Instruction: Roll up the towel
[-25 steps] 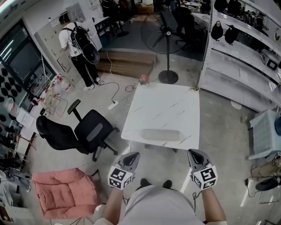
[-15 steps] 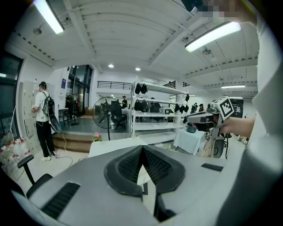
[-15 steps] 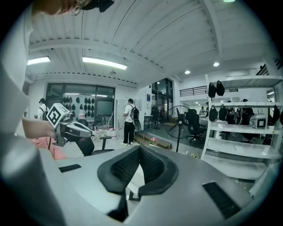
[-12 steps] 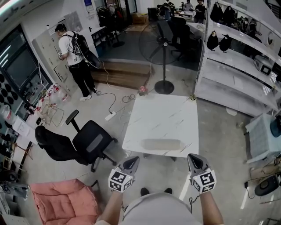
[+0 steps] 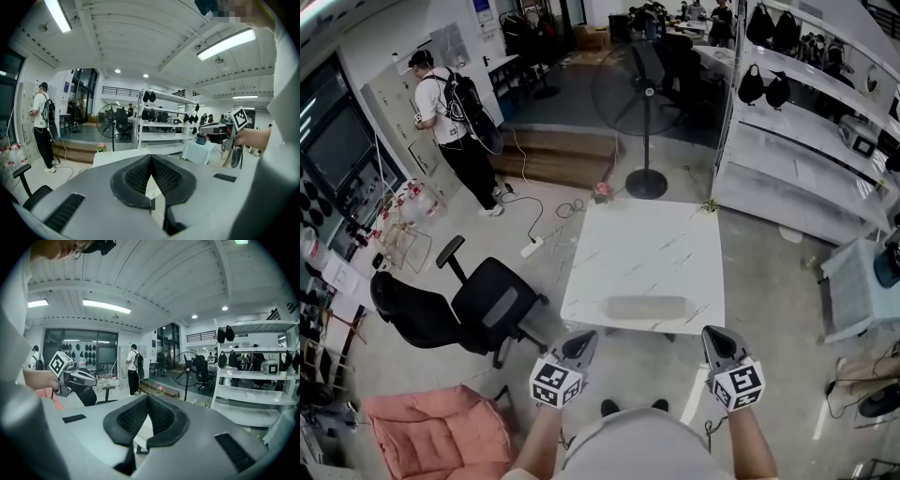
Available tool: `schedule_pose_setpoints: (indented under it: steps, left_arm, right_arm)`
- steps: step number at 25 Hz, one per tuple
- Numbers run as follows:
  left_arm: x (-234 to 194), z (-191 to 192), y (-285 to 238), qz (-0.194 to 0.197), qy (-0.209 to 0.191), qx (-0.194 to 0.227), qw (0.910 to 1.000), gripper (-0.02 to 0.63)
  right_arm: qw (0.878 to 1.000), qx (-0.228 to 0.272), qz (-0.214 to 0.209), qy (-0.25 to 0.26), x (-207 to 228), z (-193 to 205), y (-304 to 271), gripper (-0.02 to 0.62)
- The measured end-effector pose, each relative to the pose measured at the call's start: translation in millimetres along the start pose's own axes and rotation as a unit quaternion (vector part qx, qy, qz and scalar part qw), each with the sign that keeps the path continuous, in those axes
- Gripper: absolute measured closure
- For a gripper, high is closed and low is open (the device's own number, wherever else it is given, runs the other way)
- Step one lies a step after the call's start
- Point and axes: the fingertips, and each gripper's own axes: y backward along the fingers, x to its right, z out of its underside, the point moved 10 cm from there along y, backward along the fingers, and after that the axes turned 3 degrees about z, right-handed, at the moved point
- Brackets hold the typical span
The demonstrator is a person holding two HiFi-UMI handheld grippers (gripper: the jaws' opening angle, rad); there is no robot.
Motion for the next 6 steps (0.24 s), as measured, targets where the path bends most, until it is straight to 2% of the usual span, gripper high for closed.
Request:
schedule_pose_setpoints:
  steps: [6]
  left_arm:
    - [-8.6,-5.8,2.0,-0.001,0.002,0.004,1.0000,0.588]
  right_arm:
    - [1.000,0.002,0.003,-0.002,-1.0,-8.6,-3.5,0.584]
